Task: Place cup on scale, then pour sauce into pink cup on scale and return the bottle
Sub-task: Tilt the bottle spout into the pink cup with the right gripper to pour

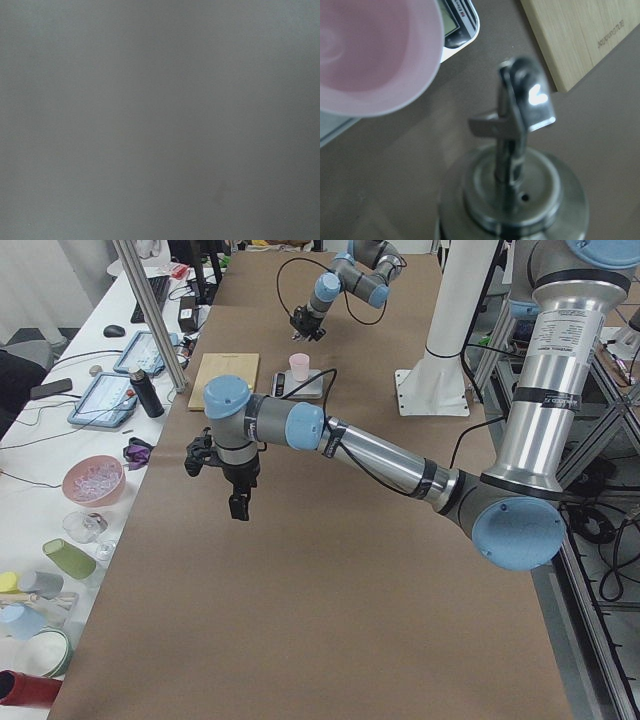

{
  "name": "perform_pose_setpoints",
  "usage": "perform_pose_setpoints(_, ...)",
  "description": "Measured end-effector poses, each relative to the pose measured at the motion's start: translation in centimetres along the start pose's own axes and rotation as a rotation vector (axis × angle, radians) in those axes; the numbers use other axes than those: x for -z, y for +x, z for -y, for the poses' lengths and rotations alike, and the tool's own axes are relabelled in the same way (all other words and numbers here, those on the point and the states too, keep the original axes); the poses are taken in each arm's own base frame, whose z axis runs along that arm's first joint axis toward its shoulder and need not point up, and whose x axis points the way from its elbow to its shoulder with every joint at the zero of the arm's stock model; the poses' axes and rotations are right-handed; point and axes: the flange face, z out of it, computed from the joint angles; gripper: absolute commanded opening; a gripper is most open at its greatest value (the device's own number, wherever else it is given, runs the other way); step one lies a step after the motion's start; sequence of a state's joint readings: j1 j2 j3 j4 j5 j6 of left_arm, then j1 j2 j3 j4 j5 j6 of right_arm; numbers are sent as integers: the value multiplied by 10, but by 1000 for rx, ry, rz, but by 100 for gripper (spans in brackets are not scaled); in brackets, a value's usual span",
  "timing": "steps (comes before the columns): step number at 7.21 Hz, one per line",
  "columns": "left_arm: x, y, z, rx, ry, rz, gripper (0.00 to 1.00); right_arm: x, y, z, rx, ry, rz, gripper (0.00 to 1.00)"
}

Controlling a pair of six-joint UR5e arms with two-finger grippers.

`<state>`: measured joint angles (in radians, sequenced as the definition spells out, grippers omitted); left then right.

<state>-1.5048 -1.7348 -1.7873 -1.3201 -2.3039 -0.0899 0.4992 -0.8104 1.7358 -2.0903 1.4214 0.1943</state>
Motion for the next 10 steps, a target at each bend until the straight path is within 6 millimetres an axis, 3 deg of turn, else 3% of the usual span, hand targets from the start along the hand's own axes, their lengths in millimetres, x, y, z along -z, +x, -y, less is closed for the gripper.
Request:
perform_pose_setpoints(3, -6, -32, -22, 29, -13, 5, 98, -2, -22, -2, 42, -39, -32, 36)
perform_pose_setpoints(7, -2, -47, -28, 70, -14, -25, 98, 8, -28, 6, 68, -116, -62, 36)
perform_pose_setpoints(10, -12, -58, -28, 54, -33, -26, 98, 7, -32, 22, 82, -182, -88, 36)
